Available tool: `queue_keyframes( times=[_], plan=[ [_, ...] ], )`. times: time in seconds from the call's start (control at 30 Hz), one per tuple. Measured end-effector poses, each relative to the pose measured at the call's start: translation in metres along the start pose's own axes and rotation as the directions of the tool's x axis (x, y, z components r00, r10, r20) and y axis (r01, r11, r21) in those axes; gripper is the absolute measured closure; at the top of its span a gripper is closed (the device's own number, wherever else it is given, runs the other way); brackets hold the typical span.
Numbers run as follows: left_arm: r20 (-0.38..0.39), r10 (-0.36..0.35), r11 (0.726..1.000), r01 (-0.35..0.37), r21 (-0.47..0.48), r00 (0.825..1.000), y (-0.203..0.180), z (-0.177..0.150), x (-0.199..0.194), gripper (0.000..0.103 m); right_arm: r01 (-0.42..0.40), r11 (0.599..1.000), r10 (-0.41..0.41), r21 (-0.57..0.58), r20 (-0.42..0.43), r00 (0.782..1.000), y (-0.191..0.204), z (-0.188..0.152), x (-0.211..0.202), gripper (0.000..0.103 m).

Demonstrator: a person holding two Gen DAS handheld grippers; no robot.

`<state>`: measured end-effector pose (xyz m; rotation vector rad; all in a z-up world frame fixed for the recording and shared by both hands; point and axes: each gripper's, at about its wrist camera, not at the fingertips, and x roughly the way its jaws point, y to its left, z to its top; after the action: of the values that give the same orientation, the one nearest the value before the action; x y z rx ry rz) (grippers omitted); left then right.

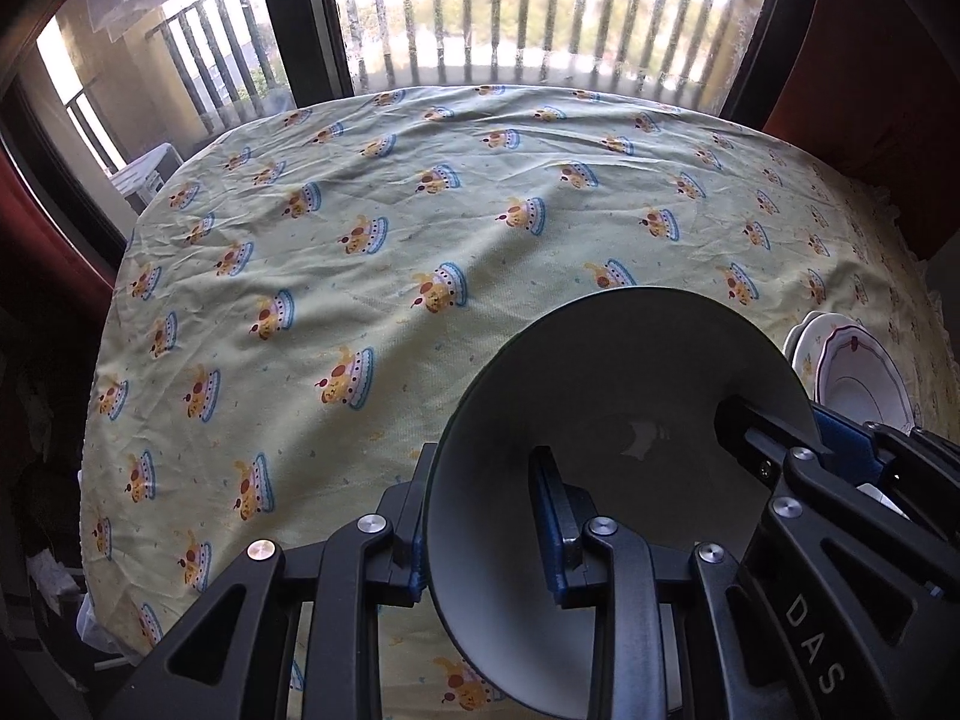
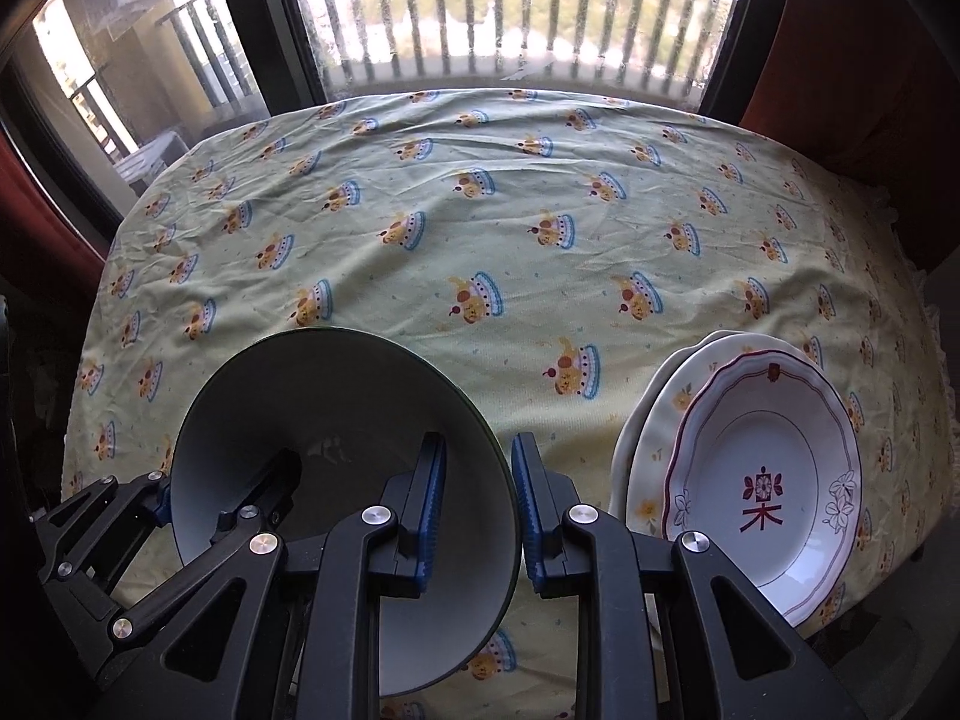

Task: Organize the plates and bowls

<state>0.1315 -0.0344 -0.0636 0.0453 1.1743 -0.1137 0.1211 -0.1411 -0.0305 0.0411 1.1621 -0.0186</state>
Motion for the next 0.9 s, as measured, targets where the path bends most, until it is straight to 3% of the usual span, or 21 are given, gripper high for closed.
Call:
queue_keyframes(
  times=[0.3,0.43,0.5,0.53,0.67,0.9],
  plan=[
    [0.012,-0.028,0.999,0.028,0.034,1.0,0.001,0.004,0.005,0.074,0.005,0.998,-0.005,0.057,0.003,1.0,-0.005,-0.001,0.01,0.077],
    [0.002,-0.082,0.996,0.082,0.042,0.997,0.004,0.003,0.005,0.063,-0.006,0.997,0.005,0.072,0.018,1.0,-0.005,-0.001,0.008,0.074],
    [0.0,-0.101,0.994,0.101,0.046,0.995,0.006,0.003,0.005,0.047,-0.015,0.998,0.014,0.064,0.019,1.0,-0.005,-0.002,0.008,0.072],
    [0.001,-0.105,0.993,0.105,0.047,0.994,0.008,0.003,0.004,0.037,-0.018,0.998,0.017,0.063,0.014,1.0,-0.004,-0.001,0.008,0.068],
    [-0.016,-0.117,0.992,0.118,0.035,0.993,0.015,0.005,0.01,0.033,-0.011,0.996,0.008,0.087,0.033,0.999,-0.004,-0.003,0.003,0.038],
    [-0.074,-0.195,0.98,0.198,0.022,0.978,0.018,0.004,0.028,0.032,0.013,0.991,-0.012,0.134,-0.004,1.0,-0.008,-0.006,0.012,0.038]
  ],
)
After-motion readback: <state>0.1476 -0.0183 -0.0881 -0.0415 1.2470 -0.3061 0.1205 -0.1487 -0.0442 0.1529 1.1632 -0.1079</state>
